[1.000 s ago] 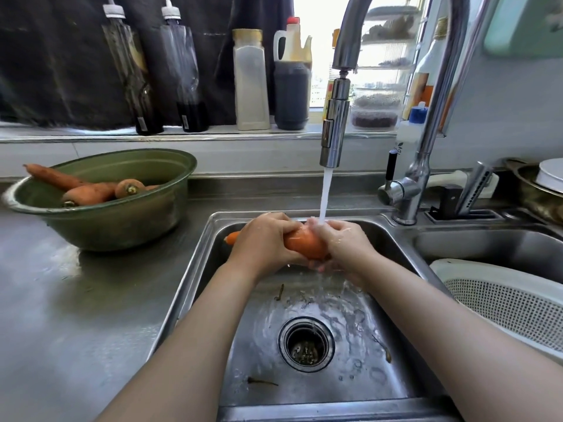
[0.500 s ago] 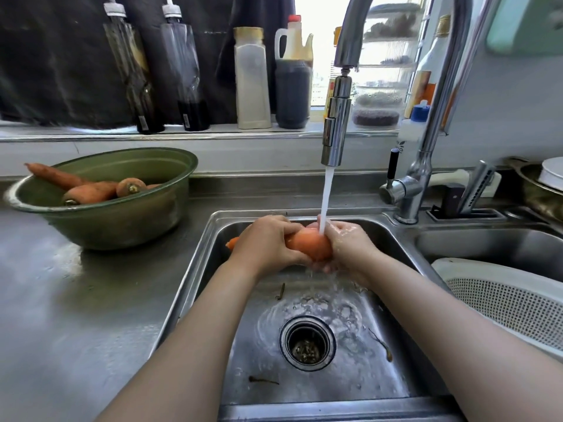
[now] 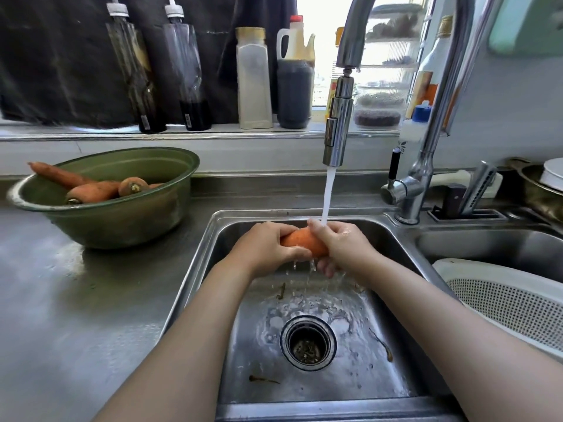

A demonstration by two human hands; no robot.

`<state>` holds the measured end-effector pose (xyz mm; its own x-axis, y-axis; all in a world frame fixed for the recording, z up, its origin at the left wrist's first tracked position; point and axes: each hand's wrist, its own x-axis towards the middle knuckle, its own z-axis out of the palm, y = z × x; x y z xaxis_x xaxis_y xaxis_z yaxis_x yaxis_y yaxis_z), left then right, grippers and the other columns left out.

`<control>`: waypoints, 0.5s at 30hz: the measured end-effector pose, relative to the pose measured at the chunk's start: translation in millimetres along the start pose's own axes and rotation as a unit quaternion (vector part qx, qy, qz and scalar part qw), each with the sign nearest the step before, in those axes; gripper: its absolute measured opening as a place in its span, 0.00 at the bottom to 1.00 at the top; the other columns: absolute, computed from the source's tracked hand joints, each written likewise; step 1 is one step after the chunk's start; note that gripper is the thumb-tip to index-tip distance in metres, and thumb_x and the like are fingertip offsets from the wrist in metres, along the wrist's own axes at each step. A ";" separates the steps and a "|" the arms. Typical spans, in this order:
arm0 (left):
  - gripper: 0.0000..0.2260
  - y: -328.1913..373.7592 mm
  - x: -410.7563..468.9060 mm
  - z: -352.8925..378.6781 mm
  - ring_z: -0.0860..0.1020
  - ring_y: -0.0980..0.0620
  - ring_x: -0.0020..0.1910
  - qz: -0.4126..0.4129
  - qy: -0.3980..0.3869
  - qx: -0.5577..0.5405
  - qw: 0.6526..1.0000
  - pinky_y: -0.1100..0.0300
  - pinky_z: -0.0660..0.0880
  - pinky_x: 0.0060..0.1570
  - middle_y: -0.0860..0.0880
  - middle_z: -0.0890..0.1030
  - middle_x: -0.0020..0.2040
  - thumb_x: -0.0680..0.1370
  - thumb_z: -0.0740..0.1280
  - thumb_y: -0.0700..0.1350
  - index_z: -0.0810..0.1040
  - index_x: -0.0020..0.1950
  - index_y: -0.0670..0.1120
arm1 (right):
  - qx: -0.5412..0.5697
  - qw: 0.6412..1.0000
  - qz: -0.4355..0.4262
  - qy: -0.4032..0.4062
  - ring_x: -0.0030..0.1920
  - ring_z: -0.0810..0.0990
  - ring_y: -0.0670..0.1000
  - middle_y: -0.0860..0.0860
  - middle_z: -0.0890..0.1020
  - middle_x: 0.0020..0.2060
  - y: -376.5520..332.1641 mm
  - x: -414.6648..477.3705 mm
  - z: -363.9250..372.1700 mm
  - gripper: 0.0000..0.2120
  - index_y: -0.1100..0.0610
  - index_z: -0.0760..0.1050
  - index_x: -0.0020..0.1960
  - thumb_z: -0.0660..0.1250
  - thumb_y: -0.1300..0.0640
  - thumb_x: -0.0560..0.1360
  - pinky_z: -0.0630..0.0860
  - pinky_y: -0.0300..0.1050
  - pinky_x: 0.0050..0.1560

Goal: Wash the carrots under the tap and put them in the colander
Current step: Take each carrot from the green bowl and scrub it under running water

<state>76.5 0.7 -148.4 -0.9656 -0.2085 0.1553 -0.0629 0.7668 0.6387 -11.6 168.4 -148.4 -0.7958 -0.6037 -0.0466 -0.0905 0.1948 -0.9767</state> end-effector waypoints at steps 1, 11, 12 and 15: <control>0.19 -1.7 -0.2 -0.1 0.83 0.55 0.47 -0.005 -0.001 0.001 1.000 0.45 0.79 0.56 0.57 0.86 0.46 0.70 0.77 0.61 0.85 0.59 0.59 | 0.020 0.999 0.005 -0.035 0.27 0.79 0.52 0.62 0.82 0.39 0.7 0.2 -3.2 0.16 0.58 0.77 0.64 0.64 0.48 0.84 0.74 0.42 0.23; 0.13 3.3 1.1 5.1 0.83 0.50 0.42 -0.025 -0.007 -0.009 1.000 0.41 0.80 0.52 0.53 0.85 0.41 0.74 0.73 0.62 0.85 0.51 0.56 | 0.034 0.998 -0.027 0.054 0.25 0.75 0.52 0.58 0.84 0.38 1.2 0.9 3.9 0.15 0.54 0.80 0.60 0.70 0.45 0.80 0.72 0.44 0.24; 0.14 3.8 1.1 6.2 0.83 0.50 0.43 -0.027 -0.007 -0.007 1.000 0.41 0.80 0.52 0.53 0.85 0.41 0.74 0.73 0.63 0.85 0.52 0.56 | 0.026 0.998 -0.023 0.060 0.24 0.75 0.51 0.58 0.83 0.38 1.3 1.9 4.2 0.15 0.55 0.80 0.60 0.69 0.44 0.81 0.71 0.43 0.22; 0.14 0.7 1.2 4.3 0.82 0.53 0.44 -0.034 -0.005 0.015 0.999 0.45 0.79 0.54 0.55 0.85 0.44 0.75 0.73 0.63 0.84 0.56 0.58 | 0.076 0.996 0.015 -0.032 0.28 0.76 0.50 0.63 0.82 0.47 1.0 2.5 -4.8 0.12 0.54 0.77 0.66 0.66 0.52 0.84 0.73 0.42 0.24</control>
<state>74.2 3.5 -151.0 -0.9615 -0.2541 0.1050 -0.1349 0.7689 0.6250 -16.5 170.8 -148.5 -0.7567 -0.6482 -0.0851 0.0284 0.0975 -0.9948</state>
